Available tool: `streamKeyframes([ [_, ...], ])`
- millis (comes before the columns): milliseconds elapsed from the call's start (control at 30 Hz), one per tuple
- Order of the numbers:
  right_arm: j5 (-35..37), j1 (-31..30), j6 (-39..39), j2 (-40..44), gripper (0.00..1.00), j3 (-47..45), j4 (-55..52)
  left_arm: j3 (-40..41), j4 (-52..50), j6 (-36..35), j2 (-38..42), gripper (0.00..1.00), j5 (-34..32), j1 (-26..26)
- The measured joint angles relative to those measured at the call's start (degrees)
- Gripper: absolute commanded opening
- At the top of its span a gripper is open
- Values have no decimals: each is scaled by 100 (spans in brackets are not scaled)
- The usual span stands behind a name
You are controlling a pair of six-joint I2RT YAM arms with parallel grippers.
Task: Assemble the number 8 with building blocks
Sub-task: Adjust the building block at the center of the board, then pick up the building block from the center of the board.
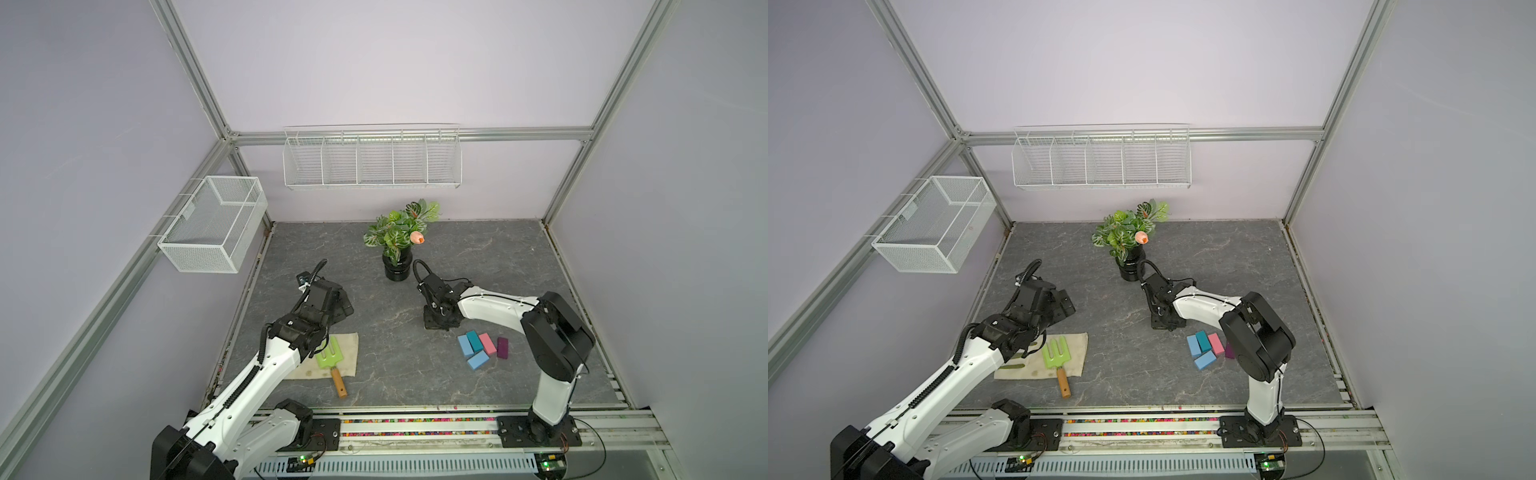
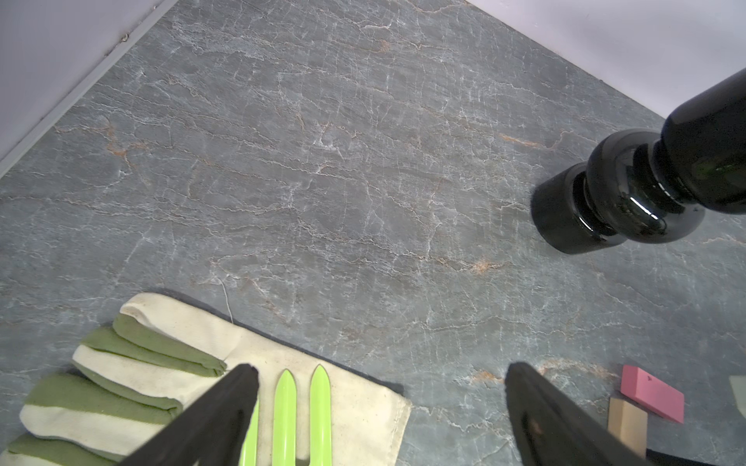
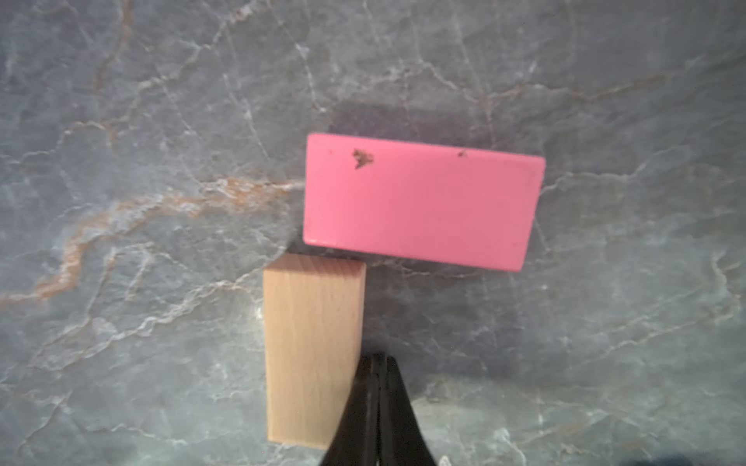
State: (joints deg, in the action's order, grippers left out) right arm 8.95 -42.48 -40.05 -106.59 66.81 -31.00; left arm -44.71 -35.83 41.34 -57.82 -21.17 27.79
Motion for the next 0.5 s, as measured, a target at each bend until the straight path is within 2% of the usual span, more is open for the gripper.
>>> streamKeyframes([
  [200,122,-7,0,46,8,0,-87,0,0,0,0,100,0,0],
  [233,173,-7,0,103,13,-7,-151,0,0,0,0,100,0,0],
  [333,358,7,81,553,39,-39,-378,0,0,-2,0,100,-2,0],
  [400,503,59,120,1106,64,-39,-592,0,0,-2,0,100,-2,0],
  [433,529,118,138,1342,70,-39,-662,0,0,-2,2,99,-2,0],
  [500,492,393,245,1891,73,-83,-798,0,0,-2,2,100,-2,0],
])
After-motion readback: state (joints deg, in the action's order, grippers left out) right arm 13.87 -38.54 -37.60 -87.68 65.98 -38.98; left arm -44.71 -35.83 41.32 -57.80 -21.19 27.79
